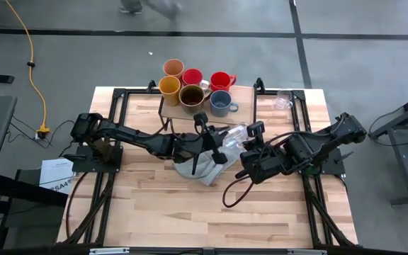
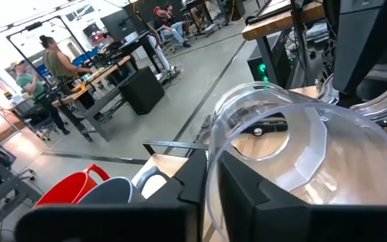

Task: Stack small to large cups/mugs on shelf
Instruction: Put the left transparent mug on the shelf

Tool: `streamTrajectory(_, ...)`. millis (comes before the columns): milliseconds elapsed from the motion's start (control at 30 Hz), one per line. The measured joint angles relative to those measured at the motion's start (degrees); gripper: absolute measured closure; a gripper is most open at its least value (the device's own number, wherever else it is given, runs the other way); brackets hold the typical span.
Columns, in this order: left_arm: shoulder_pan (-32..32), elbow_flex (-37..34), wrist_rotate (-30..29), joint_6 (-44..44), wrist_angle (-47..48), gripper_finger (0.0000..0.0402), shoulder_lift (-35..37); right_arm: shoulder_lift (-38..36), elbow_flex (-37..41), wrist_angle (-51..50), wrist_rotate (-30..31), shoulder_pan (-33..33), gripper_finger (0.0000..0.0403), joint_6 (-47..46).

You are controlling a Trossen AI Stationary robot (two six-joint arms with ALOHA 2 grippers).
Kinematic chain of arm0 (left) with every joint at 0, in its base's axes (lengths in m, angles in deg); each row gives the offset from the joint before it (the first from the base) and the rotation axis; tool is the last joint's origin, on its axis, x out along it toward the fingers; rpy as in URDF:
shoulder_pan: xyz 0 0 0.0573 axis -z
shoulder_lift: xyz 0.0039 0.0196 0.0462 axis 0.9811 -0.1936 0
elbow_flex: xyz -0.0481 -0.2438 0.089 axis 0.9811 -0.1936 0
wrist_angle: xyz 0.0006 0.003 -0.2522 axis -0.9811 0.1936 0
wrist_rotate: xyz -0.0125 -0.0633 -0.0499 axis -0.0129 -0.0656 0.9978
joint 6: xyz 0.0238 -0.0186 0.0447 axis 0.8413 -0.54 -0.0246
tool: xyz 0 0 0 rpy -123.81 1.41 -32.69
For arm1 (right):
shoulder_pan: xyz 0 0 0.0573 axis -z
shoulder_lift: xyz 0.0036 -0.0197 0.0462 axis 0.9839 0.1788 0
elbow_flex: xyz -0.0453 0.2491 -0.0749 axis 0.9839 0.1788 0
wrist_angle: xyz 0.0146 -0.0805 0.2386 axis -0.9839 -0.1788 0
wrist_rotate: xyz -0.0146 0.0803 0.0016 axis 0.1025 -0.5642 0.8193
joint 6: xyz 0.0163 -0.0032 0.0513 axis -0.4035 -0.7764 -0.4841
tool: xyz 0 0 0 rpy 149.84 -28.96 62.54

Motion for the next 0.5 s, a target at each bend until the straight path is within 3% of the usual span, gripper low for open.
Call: streamTrajectory(500,0.1,0.0,0.5,0.0,0.2,0.0199,0.2,0.0,0.0,0.1,0.1,0.0,0.0402,0.2)
